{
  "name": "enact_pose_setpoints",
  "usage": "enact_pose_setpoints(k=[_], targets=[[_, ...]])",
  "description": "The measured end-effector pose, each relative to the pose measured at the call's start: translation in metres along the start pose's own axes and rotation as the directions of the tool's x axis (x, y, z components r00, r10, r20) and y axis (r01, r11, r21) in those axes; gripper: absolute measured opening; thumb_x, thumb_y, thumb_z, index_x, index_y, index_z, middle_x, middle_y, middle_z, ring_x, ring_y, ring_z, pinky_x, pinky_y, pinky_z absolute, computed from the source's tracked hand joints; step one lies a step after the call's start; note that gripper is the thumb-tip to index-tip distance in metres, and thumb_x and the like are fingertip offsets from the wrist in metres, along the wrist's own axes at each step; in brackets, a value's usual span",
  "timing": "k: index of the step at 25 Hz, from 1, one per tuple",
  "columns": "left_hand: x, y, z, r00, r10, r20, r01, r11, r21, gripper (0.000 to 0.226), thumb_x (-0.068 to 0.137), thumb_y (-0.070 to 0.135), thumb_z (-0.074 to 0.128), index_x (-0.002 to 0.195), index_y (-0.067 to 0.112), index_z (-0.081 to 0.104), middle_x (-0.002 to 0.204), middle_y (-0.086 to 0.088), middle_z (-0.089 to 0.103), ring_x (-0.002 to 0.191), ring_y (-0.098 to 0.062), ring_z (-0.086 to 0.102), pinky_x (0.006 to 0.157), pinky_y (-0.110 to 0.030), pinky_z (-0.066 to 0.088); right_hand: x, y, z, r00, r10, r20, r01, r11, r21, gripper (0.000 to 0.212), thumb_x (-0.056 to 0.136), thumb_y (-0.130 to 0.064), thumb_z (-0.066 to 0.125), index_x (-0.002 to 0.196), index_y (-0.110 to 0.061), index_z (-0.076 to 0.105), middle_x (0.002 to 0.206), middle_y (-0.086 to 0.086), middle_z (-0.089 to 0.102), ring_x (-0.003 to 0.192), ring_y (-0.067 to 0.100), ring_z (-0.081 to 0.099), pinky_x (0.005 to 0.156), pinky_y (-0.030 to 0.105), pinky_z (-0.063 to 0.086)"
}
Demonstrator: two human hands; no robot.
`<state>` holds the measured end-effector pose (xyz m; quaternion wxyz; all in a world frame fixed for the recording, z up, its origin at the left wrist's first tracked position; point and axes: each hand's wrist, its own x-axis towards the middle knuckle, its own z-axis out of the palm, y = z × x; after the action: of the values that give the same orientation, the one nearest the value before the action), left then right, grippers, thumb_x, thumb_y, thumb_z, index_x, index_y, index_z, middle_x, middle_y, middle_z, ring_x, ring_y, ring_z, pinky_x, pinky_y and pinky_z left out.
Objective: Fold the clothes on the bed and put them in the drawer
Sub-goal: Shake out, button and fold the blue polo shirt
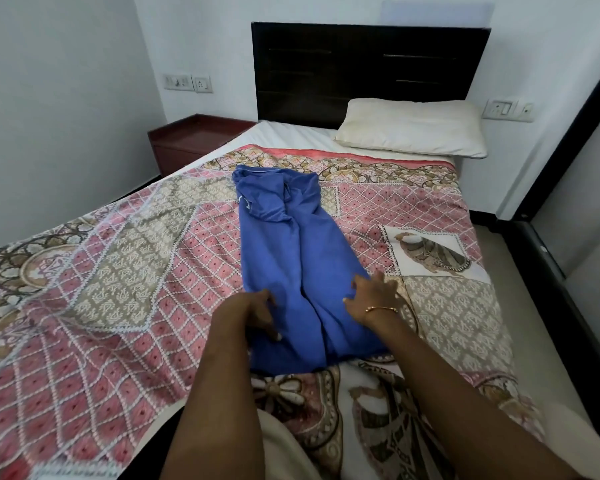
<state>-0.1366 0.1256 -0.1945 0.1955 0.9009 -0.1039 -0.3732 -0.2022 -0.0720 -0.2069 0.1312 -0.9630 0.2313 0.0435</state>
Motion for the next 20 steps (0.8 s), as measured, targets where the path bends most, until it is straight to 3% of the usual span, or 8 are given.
enact_pose_setpoints(k=[5, 8, 10, 12, 15, 17, 18, 20], targets=[[-0.016, -0.002, -0.004, 0.958, 0.137, 0.253, -0.045, 0.939, -0.340, 0.027, 0.090, -0.005, 0.053, 0.104, 0.019, 0.054, 0.121, -0.011, 0.049, 0.094, -0.032, 0.061, 0.069, -0.028, 0.057, 0.009, 0.034, -0.012, 0.944, -0.057, 0.324, 0.030, 0.996, 0.089, 0.051, 0.089, -0.025, 0.061, 0.137, -0.023, 0.044, 0.148, 0.011, 0.031, 0.128, 0.028, 0.042, 0.103, 0.026, 0.035], [-0.033, 0.002, -0.011, 0.944, 0.242, 0.225, -0.131, 0.899, -0.417, 0.024, 0.093, -0.002, 0.049, 0.099, 0.014, 0.065, 0.098, -0.002, 0.063, 0.063, -0.016, 0.060, 0.049, -0.016, 0.049, 0.007, 0.040, -0.038, 0.881, -0.162, 0.444, -0.076, 0.878, 0.472, 0.026, 0.091, -0.007, 0.056, 0.116, -0.004, 0.061, 0.114, 0.009, 0.059, 0.085, 0.015, 0.062, 0.061, 0.016, 0.052], [-0.037, 0.003, -0.015, 0.935, 0.329, 0.133, -0.203, 0.804, -0.559, 0.018, 0.086, 0.002, 0.059, 0.085, 0.013, 0.073, 0.077, -0.002, 0.069, 0.055, -0.016, 0.057, 0.047, -0.018, 0.049, 0.007, 0.042, -0.054, 0.864, -0.208, 0.458, -0.255, 0.604, 0.755, 0.015, 0.089, -0.002, 0.054, 0.087, -0.002, 0.069, 0.078, 0.004, 0.064, 0.052, 0.006, 0.058, 0.038, 0.012, 0.043], [-0.031, 0.005, -0.023, 0.945, 0.315, -0.084, -0.261, 0.577, -0.774, 0.017, 0.081, 0.005, 0.063, 0.071, 0.011, 0.075, 0.067, -0.005, 0.069, 0.055, -0.020, 0.060, 0.045, -0.019, 0.051, 0.024, 0.040, -0.063, 0.869, -0.288, 0.401, -0.354, 0.204, 0.913, 0.017, 0.078, -0.002, 0.060, 0.067, -0.002, 0.072, 0.063, 0.005, 0.065, 0.044, 0.008, 0.058, 0.037, 0.014, 0.045], [-0.002, 0.006, -0.044, 0.967, 0.067, -0.244, -0.231, -0.159, -0.960, 0.025, 0.095, 0.001, 0.042, 0.087, -0.009, 0.063, 0.064, -0.018, 0.068, 0.050, -0.023, 0.067, 0.045, -0.022, 0.054, 0.076, 0.020, -0.061, 0.889, -0.289, 0.356, -0.450, -0.399, 0.799, 0.024, 0.062, -0.002, 0.075, 0.081, 0.012, 0.067, 0.073, 0.022, 0.068, 0.059, 0.028, 0.070, 0.050, 0.029, 0.057], [0.025, 0.003, -0.052, 0.955, -0.063, -0.291, -0.290, -0.423, -0.858, 0.026, 0.099, 0.009, 0.036, 0.115, -0.006, 0.050, 0.075, -0.023, 0.065, 0.059, -0.027, 0.068, 0.061, -0.028, 0.059, 0.107, 0.001, -0.054, 0.885, -0.230, 0.405, -0.466, -0.433, 0.772, 0.033, 0.087, -0.014, 0.059, 0.107, 0.011, 0.053, 0.097, 0.030, 0.064, 0.087, 0.037, 0.068, 0.067, 0.039, 0.058], [0.040, 0.001, -0.052, 0.944, -0.133, -0.303, -0.331, -0.421, -0.845, 0.028, 0.099, 0.014, 0.037, 0.124, 0.003, 0.044, 0.083, -0.022, 0.061, 0.065, -0.027, 0.066, 0.068, -0.030, 0.058, 0.118, -0.007, -0.049, 0.886, -0.194, 0.422, -0.464, -0.350, 0.814, 0.036, 0.093, -0.021, 0.051, 0.115, 0.008, 0.048, 0.106, 0.029, 0.058, 0.098, 0.036, 0.065, 0.068, 0.038, 0.057], [0.062, -0.001, -0.045, 0.893, -0.311, -0.324, -0.387, -0.168, -0.907, 0.027, 0.095, 0.019, 0.045, 0.121, 0.010, 0.044, 0.087, -0.016, 0.055, 0.070, -0.025, 0.057, 0.069, -0.032, 0.054, 0.136, -0.016, -0.038, 0.918, -0.106, 0.383, -0.394, -0.119, 0.911, 0.030, 0.097, -0.021, 0.045, 0.118, 0.000, 0.045, 0.106, 0.023, 0.057, 0.081, 0.024, 0.069, 0.052, 0.026, 0.056]])
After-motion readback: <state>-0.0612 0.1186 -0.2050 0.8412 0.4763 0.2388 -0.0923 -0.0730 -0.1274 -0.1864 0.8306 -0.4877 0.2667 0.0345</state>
